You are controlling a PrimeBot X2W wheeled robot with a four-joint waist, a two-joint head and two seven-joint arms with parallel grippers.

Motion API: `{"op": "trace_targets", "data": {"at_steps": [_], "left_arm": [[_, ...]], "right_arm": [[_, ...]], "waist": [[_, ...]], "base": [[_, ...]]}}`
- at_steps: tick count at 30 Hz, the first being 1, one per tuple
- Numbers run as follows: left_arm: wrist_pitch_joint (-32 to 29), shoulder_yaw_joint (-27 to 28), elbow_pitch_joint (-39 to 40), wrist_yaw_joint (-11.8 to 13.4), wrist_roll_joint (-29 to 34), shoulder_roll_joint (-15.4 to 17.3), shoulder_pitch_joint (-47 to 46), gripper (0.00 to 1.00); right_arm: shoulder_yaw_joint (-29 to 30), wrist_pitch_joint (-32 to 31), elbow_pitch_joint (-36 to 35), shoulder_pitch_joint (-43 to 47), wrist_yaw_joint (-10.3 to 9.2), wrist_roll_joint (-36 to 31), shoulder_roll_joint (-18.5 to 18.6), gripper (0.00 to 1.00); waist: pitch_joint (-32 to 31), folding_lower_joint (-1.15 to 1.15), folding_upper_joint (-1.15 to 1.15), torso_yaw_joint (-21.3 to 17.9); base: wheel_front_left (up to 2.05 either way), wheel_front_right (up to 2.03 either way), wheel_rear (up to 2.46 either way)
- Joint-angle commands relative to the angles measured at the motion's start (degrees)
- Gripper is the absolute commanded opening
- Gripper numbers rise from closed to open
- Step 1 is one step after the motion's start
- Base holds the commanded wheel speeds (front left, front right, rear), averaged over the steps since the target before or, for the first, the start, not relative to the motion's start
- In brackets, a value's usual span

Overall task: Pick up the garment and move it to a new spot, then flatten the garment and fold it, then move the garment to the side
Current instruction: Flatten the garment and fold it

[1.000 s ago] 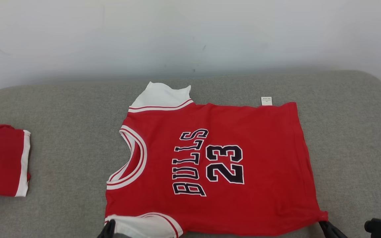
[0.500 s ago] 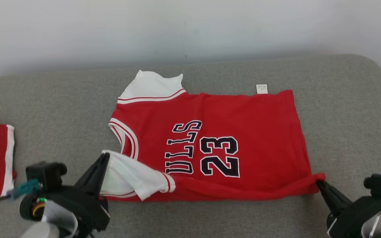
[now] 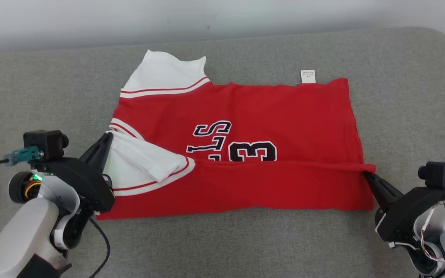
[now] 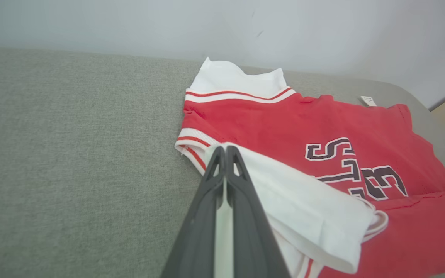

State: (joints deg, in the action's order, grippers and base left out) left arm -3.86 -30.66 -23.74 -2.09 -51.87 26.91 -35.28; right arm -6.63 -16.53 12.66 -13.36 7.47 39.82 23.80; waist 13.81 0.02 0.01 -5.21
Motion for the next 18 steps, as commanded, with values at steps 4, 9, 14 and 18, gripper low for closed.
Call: {"op": "trace_targets", "data": {"at_steps": [4,9,14,18], "left_arm": [[1.2,-0.6,-4.6,-1.6,1.4,-0.7,-3.0,0.0],[2.5,-1.3,-8.7,-2.8,1.5,-1.8,-4.6,0.0],[6.3,-2.1,-11.6,-3.4,3.0,-2.9,-4.7,1.0],[9.3,-2.4,-12.6,-3.8,3.5,-3.3,-3.3,1.0]], "right_arm": [[-1.9,1.5,2.5,-3.0,0.08,0.2,0.1,0.0],[-4.3,3.2,5.0,-4.9,0.08,0.2,1.0,0.0],[-5.8,5.7,7.2,-5.4,0.08,-0.1,1.9,1.0],[-6.2,7.7,8.4,-4.4,0.08,-0.1,2.7,1.0]], "waist": [[1.4,-0.02,-0.01,-0.8],[1.4,-0.02,-0.01,-0.6],[-0.3,-0.02,-0.01,-0.3],[-2.5,-0.02,-0.01,0.0]], "base": [[0.0,0.0,0.0],[0.0,0.0,0.0],[0.0,0.0,0.0],[0.0,0.0,0.0]]}}
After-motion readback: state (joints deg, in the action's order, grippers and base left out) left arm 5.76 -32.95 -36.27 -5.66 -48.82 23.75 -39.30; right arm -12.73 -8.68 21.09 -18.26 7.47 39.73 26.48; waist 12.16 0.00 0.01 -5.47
